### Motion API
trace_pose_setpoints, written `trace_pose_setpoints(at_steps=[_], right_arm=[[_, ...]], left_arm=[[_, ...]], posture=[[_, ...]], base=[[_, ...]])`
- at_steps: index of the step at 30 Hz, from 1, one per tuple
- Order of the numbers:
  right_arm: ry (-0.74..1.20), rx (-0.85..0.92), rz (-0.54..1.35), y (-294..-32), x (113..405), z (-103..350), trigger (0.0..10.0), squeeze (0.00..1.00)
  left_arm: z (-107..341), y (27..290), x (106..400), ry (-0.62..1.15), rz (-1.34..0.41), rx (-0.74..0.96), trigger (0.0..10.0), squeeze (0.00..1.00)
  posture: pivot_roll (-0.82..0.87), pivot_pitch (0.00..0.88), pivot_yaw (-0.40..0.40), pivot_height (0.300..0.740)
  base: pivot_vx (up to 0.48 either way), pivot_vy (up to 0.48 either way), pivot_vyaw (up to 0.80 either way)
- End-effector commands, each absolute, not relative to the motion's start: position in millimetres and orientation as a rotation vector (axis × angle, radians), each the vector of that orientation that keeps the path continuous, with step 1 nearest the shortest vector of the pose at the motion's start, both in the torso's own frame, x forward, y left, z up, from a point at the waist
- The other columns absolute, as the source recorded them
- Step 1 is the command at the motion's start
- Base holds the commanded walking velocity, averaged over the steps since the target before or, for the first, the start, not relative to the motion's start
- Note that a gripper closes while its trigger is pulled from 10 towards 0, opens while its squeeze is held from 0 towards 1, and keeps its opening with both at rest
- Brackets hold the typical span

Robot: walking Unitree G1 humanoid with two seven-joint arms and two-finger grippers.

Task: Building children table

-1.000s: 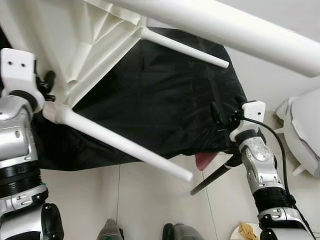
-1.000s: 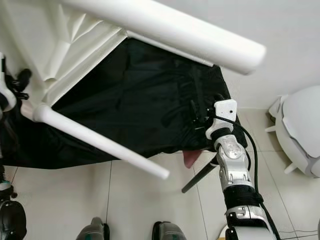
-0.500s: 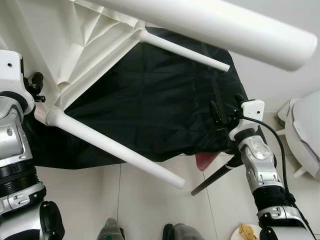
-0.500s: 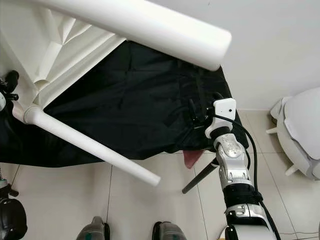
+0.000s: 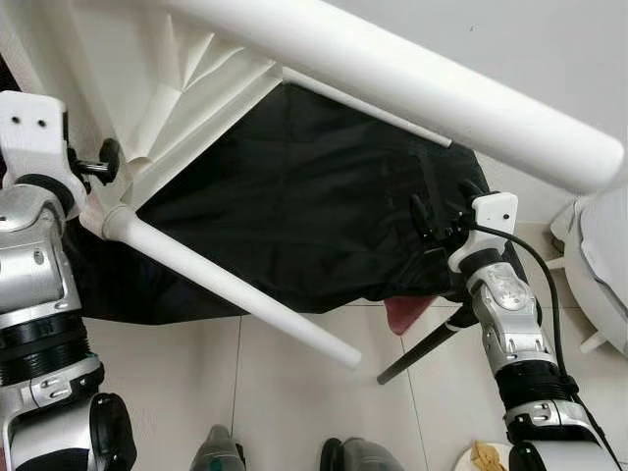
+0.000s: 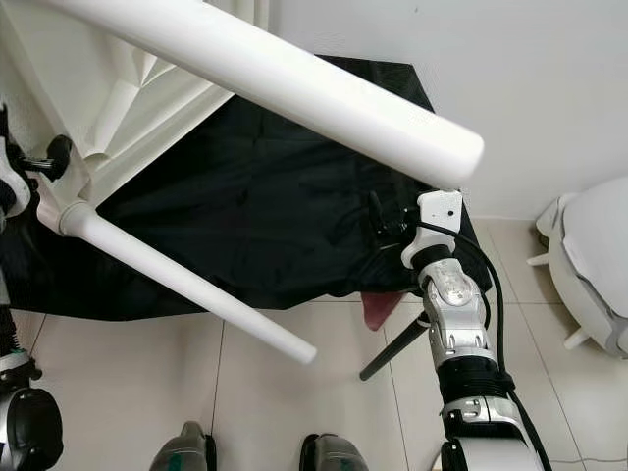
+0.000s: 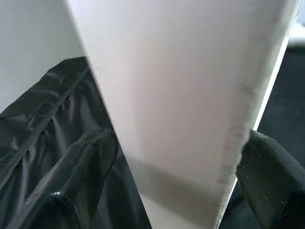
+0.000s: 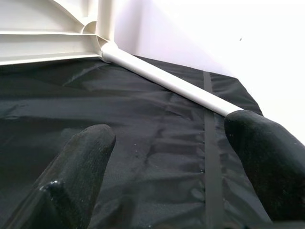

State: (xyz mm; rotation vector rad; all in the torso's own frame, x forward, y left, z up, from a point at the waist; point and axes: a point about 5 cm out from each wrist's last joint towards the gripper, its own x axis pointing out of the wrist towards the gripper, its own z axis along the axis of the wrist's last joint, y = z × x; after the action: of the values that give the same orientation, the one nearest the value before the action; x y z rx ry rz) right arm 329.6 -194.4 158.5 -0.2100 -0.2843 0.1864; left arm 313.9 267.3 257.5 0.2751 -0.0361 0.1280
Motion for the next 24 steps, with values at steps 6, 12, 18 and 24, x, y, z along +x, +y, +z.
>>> trace_pose_setpoints(at_steps=[6, 12, 18, 24], right_arm=[[-0.278, -0.223, 0.197, -195, 328, 156, 10.0, 0.0], [-0.278, -0.222, 0.197, -195, 329, 157, 10.0, 0.0], [-0.28, -0.221, 0.193, -196, 330, 158, 10.0, 0.0], [-0.281, -0.221, 0.188, -197, 330, 158, 10.0, 0.0]], left_arm=[[253, 244, 306, -0.123, -0.21, 0.25, 10.0, 0.0], [247, 235, 300, -0.12, -0.386, 0.249, 10.0, 0.0], [227, 235, 304, -0.08, -0.507, 0.212, 10.0, 0.0], [212, 233, 309, -0.045, -0.573, 0.161, 10.0, 0.0]], posture=[[0.08, 0.049, -0.071, 0.74], [0.08, 0.061, -0.076, 0.74], [0.08, 0.072, -0.079, 0.74], [0.08, 0.077, -0.079, 0.74]], base=[[0.0, 0.0, 0.0], [0.0, 0.0, 0.0], [0.0, 0.0, 0.0], [0.0, 0.0, 0.0]])
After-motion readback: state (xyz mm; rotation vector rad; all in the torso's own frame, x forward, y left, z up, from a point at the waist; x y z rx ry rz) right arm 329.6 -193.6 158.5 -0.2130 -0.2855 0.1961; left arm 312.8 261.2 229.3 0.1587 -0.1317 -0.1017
